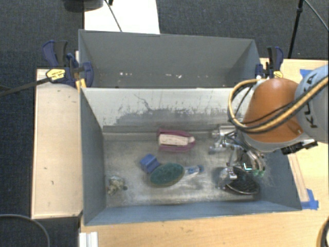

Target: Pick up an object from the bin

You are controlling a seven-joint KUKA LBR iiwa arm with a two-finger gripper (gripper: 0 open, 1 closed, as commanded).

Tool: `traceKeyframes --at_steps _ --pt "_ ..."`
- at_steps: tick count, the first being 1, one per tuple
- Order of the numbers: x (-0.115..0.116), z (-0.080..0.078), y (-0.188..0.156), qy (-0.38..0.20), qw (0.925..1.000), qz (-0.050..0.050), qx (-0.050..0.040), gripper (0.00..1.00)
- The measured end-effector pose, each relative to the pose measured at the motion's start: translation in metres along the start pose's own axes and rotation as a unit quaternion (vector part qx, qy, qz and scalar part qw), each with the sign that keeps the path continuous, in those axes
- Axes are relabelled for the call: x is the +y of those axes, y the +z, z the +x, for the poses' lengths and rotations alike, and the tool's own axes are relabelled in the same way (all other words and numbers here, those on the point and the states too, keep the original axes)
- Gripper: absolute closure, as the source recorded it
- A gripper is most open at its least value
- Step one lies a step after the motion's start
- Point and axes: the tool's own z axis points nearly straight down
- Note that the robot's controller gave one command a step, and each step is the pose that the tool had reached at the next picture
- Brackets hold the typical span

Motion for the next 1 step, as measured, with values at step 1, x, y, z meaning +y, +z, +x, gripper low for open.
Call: traceKeyframes --at_steps 1 --pt "0.0667 0.0141 0.0686 -0.188 0.9822 0.001 -0.007 0.0"
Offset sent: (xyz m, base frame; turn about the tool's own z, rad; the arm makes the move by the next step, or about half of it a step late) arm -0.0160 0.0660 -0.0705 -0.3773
